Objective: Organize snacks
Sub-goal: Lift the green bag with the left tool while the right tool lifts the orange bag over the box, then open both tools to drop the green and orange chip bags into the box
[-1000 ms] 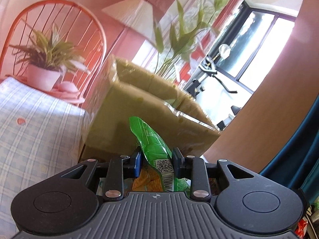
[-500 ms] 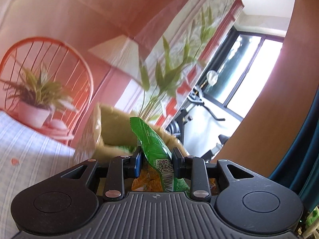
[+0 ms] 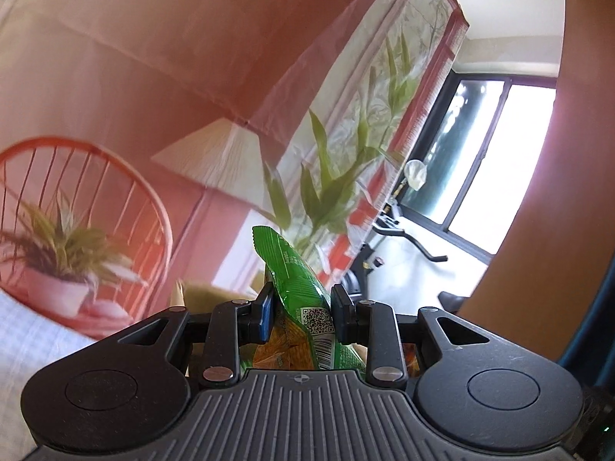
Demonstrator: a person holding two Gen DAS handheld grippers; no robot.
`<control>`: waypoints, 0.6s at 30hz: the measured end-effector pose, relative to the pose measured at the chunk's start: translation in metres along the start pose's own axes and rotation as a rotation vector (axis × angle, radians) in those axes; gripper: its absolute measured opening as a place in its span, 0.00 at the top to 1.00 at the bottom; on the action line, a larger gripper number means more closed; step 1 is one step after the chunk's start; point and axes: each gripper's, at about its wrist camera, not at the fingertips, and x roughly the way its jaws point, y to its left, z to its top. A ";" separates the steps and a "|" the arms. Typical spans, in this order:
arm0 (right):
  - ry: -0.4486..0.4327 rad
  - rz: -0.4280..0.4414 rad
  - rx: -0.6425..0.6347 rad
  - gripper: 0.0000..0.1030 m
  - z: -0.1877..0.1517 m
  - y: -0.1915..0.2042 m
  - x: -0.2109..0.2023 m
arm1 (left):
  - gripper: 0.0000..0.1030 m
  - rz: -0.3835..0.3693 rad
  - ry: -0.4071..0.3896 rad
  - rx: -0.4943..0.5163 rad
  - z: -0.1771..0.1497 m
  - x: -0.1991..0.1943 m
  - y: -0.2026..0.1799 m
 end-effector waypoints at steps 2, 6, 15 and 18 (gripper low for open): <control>-0.004 0.000 0.030 0.37 0.005 -0.008 0.016 | 0.69 0.027 0.000 0.027 0.006 0.012 -0.001; 0.000 -0.010 0.101 0.37 0.012 -0.022 0.049 | 0.69 0.077 0.006 0.090 0.014 0.034 -0.002; 0.059 -0.051 0.210 0.37 -0.001 -0.038 0.103 | 0.69 0.135 0.057 0.220 0.010 0.077 -0.004; 0.075 -0.060 0.236 0.37 -0.008 -0.043 0.110 | 0.69 0.146 0.080 0.251 0.002 0.086 -0.004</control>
